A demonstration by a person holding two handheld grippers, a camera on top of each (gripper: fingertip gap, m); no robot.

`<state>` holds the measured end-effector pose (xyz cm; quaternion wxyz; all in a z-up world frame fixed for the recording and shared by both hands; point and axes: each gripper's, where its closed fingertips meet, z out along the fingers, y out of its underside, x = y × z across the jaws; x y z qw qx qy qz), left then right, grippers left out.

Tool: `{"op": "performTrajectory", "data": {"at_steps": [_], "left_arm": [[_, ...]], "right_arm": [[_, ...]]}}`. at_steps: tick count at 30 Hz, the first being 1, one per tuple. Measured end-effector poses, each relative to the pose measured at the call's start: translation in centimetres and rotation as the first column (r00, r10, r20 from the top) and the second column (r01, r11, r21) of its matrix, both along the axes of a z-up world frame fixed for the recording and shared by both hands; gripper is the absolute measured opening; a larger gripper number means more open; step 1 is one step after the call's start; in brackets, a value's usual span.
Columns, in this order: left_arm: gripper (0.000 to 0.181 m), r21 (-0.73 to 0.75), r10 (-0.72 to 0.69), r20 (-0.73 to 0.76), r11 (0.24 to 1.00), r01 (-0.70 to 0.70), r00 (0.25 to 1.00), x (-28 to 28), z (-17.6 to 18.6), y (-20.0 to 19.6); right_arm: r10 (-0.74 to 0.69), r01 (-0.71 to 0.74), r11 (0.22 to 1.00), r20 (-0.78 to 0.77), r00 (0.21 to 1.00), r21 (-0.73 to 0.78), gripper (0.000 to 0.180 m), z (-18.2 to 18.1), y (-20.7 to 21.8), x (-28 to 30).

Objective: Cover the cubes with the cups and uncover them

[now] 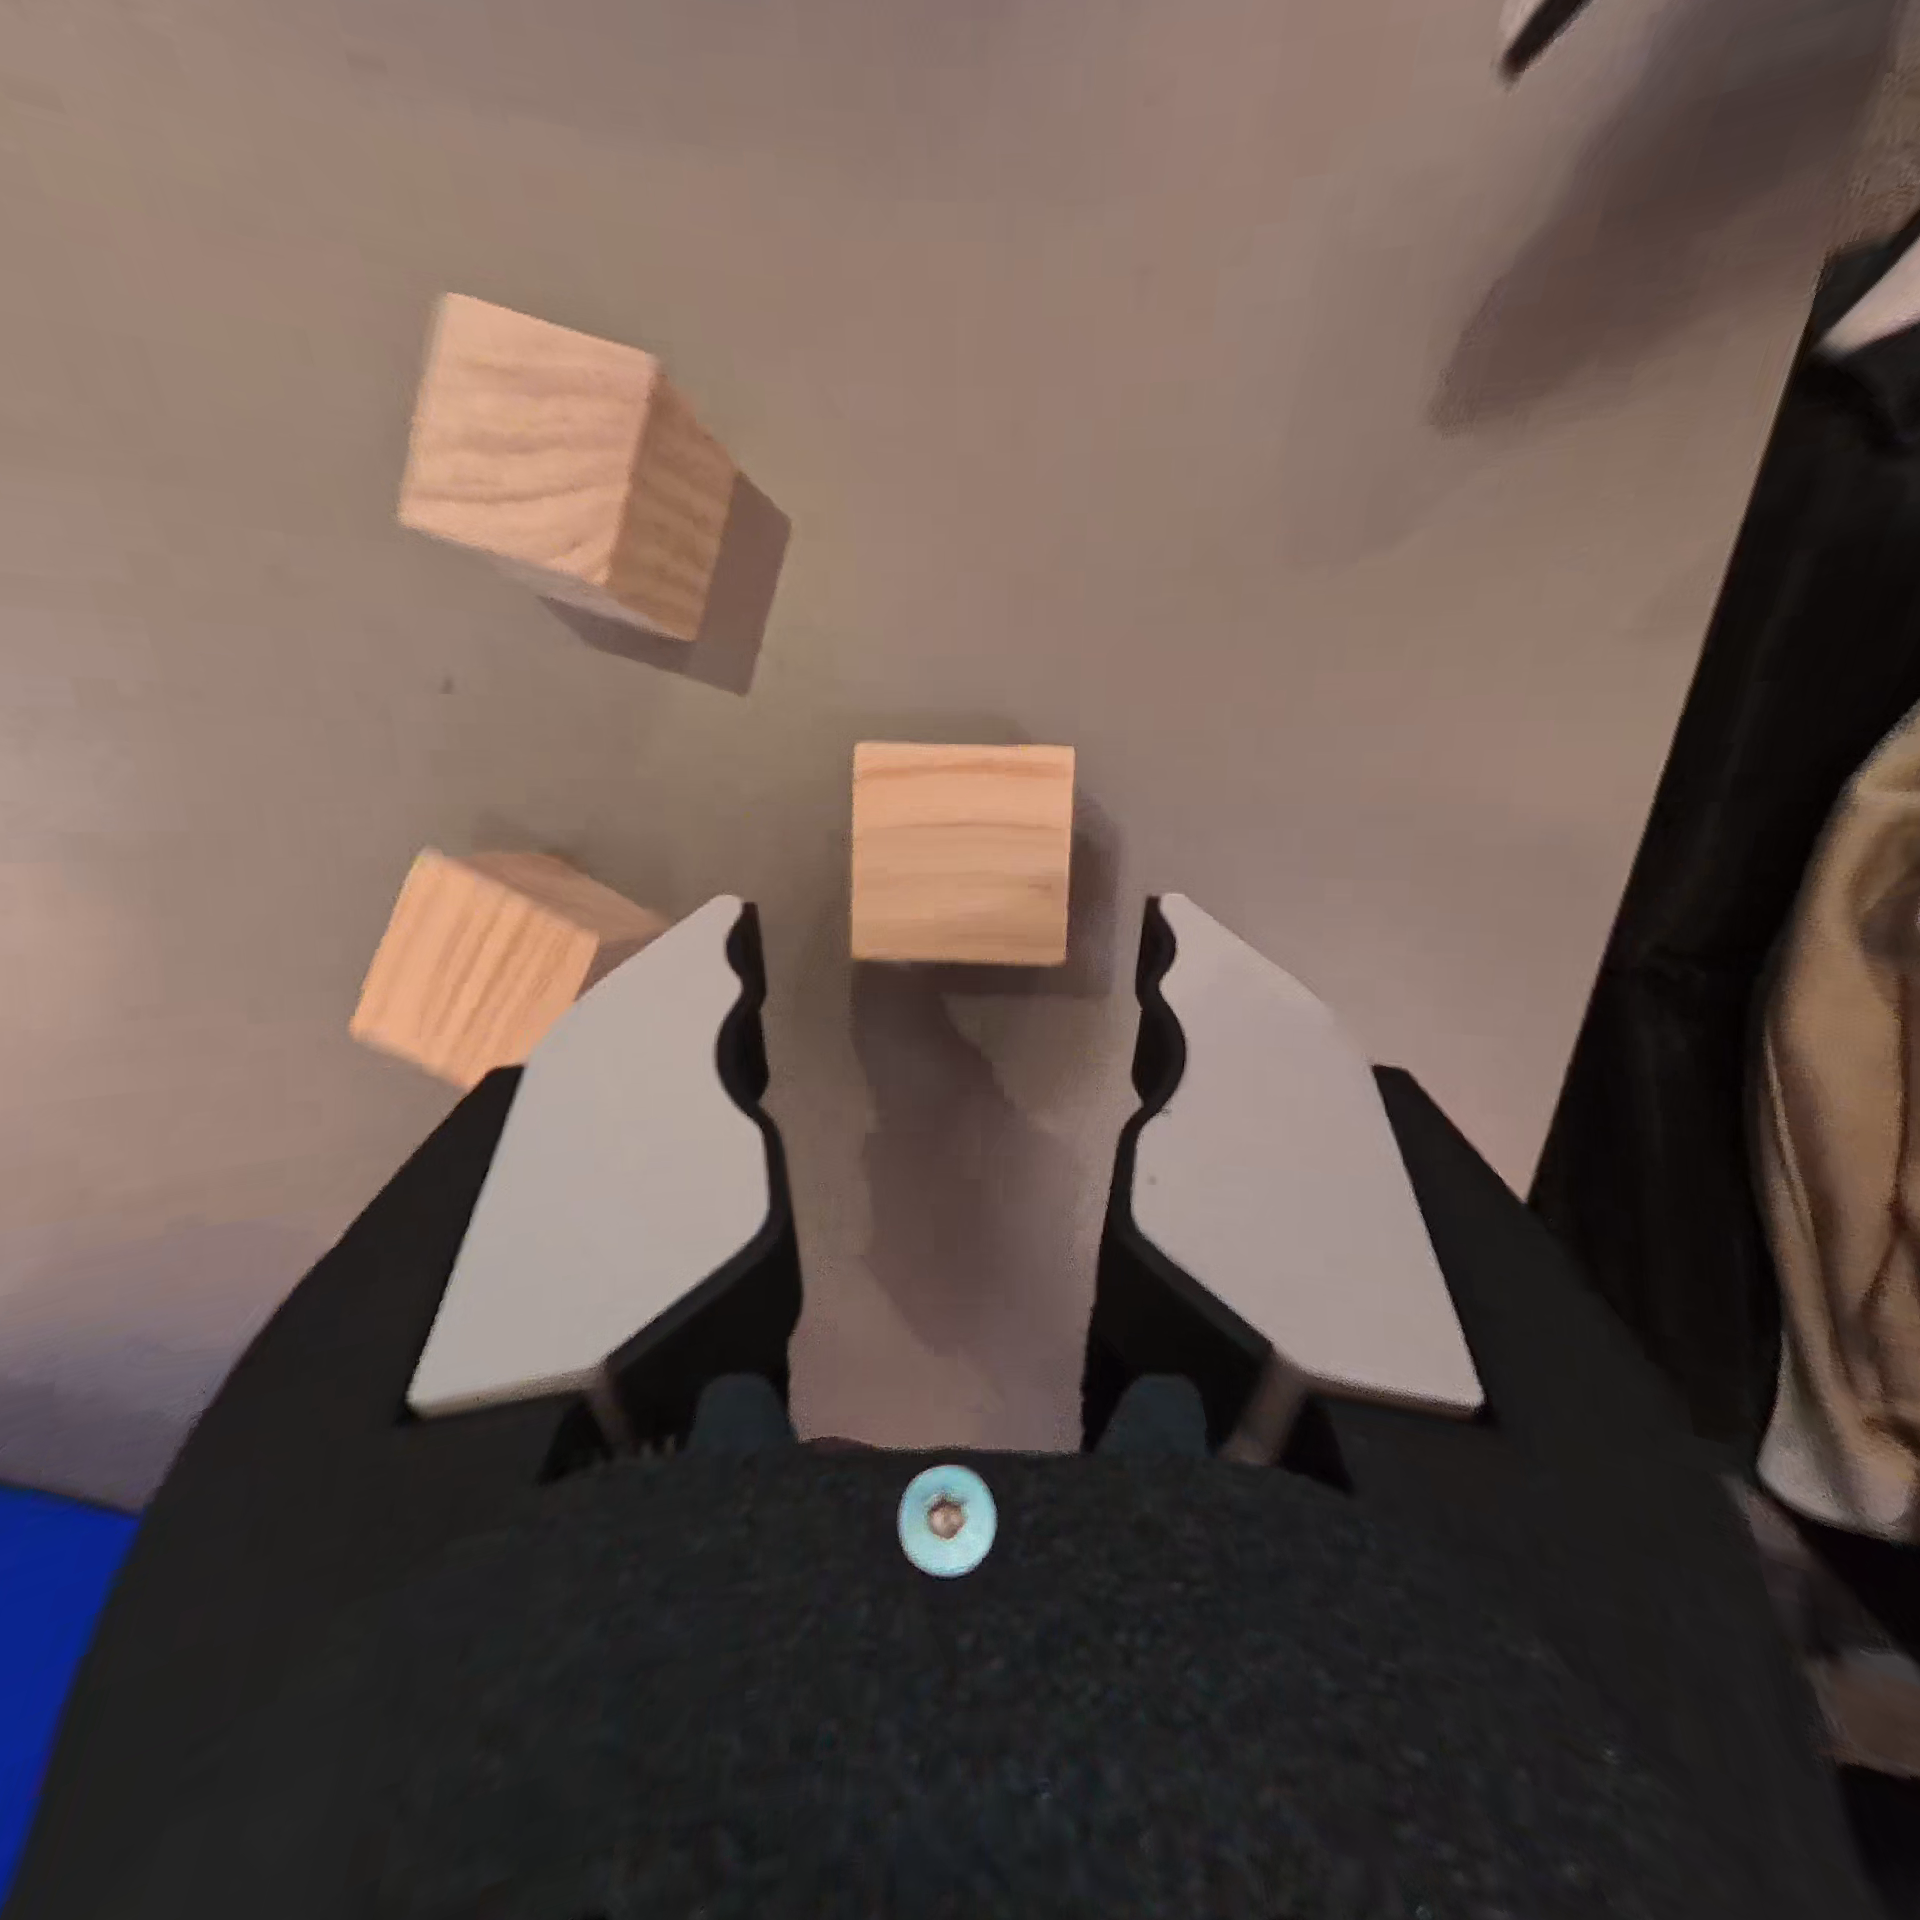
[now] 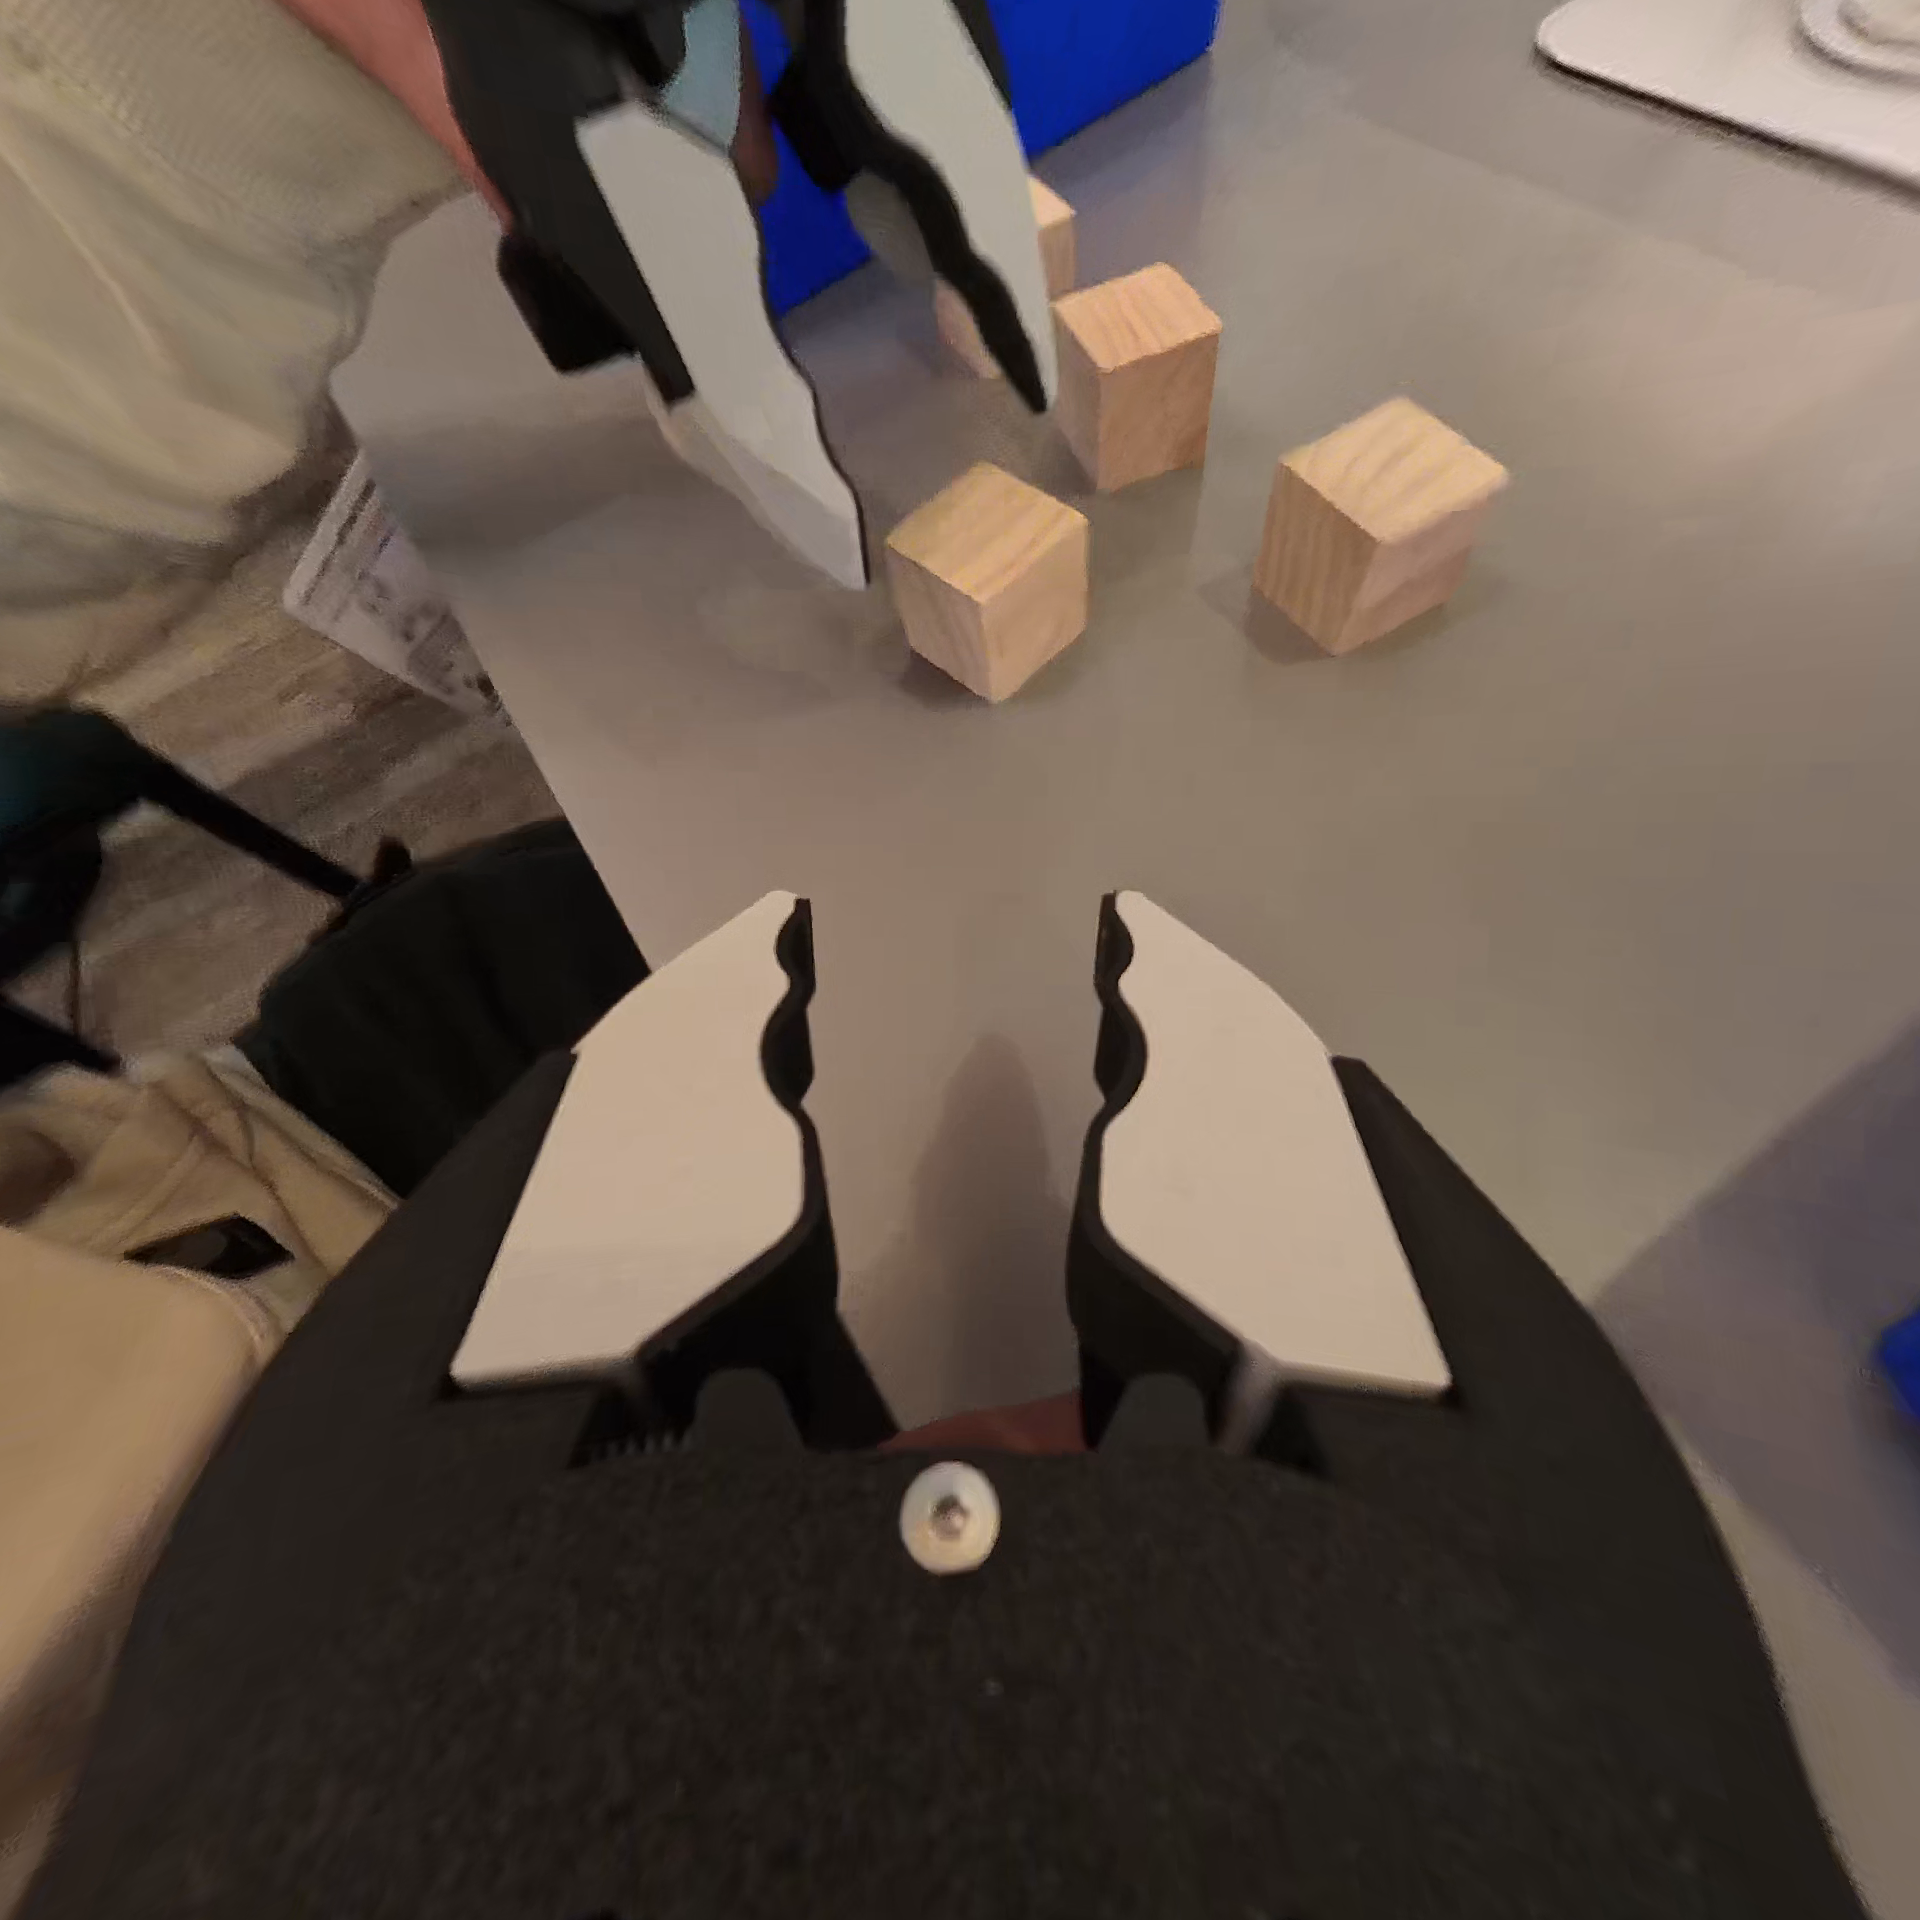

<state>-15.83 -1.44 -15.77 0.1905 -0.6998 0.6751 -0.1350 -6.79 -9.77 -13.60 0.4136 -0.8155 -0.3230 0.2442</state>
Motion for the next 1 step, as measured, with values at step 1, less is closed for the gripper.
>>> {"op": "performTrajectory", "data": {"at_steps": [1], "left_arm": [[0.07,0.004,0.037,0.046,0.999,-0.037,0.998,-0.6,1.06,-0.19]], "right_arm": [[0.058,-0.06,0.998,0.06,0.996,0.036,0.052,0.34,0.43,-0.62]]}}
